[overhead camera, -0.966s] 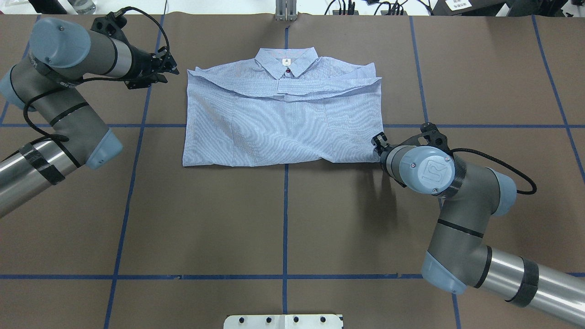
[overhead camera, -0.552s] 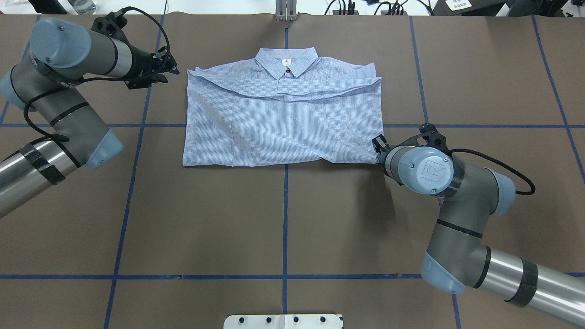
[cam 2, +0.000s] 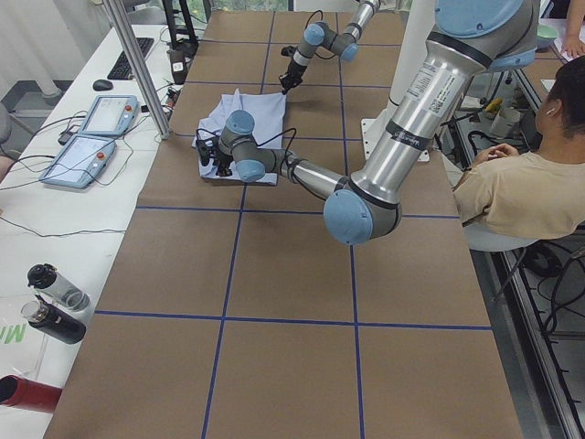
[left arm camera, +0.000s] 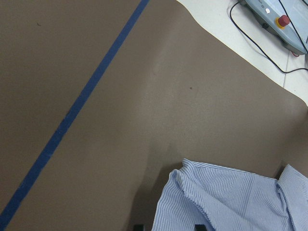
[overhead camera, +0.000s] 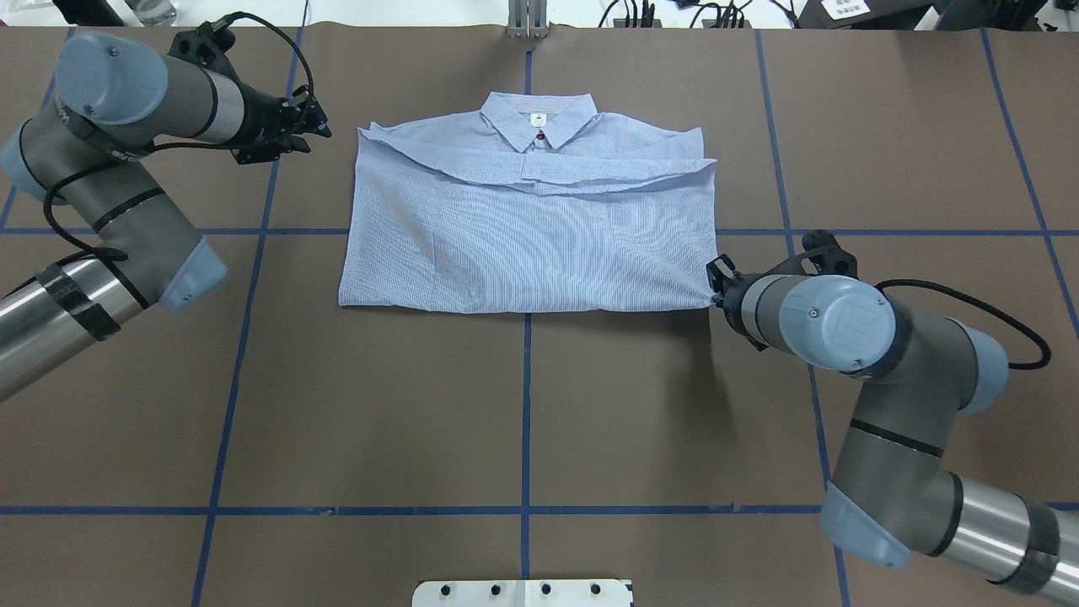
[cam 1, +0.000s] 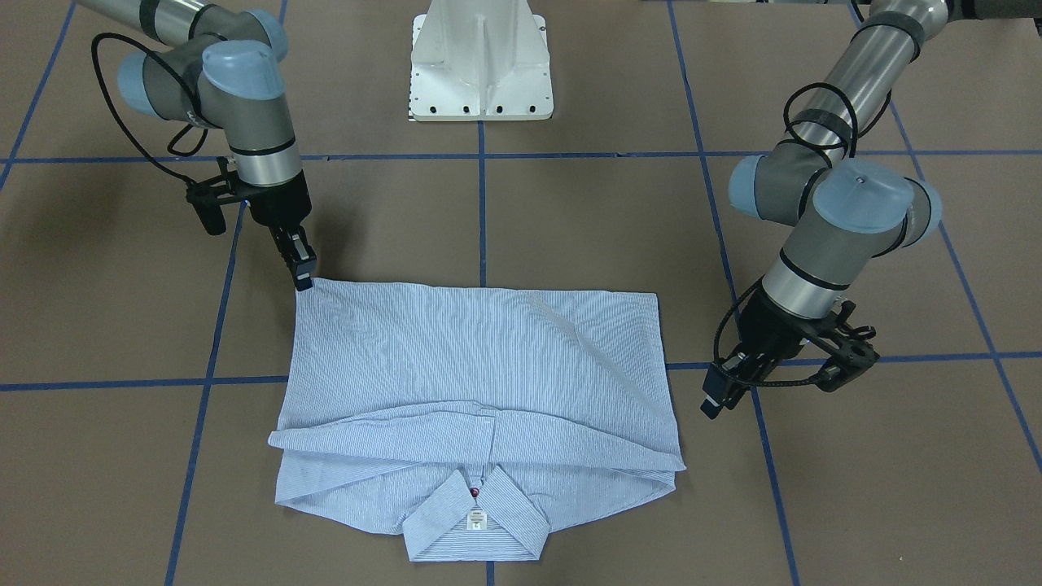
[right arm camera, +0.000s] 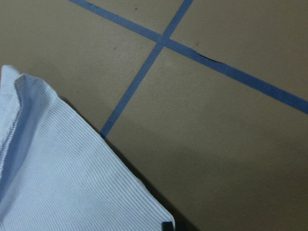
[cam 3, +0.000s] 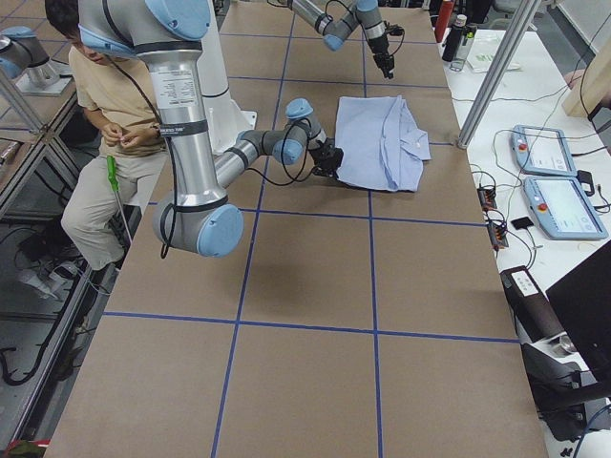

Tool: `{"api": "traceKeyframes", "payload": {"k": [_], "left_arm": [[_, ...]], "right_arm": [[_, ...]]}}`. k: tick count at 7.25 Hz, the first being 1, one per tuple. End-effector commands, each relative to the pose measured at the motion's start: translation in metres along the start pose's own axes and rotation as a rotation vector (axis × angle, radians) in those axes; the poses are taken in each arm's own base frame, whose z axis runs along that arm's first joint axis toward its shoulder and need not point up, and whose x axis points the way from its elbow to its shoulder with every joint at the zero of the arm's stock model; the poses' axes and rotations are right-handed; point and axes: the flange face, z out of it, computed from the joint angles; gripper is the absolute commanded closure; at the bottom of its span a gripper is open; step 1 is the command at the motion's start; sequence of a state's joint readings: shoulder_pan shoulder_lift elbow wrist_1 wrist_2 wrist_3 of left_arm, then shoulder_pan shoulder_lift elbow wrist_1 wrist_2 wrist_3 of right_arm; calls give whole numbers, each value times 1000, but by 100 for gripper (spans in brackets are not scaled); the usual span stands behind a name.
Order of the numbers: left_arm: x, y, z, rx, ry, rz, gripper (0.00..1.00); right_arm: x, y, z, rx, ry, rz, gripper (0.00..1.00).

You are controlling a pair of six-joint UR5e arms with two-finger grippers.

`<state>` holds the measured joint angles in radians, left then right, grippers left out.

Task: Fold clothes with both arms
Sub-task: 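Drag the grasped corner toward the robot with the right gripper, turning the shirt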

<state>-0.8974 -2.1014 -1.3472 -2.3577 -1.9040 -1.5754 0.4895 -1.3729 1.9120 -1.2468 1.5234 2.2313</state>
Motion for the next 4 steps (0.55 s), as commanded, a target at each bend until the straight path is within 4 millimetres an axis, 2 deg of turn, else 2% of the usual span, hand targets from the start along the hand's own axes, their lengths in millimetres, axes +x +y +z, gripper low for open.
{"api": "traceKeyframes", "payload": {"k": [1,2,3,4], "left_arm": [[6,3,-8,-3,18,6,56],[14,8,-15,-7,37,14,56],[18,20,-29,-17,64,20,56],[14,42,-42,-58,85,33,56]], "right_arm": [[51,32,-32,-154,98,-58,100],[67,57,-53,-248,142,-86,100],[103,73,-70,-359,252,-125,100],[135,95,-82,-442,338,-172,100]]}}
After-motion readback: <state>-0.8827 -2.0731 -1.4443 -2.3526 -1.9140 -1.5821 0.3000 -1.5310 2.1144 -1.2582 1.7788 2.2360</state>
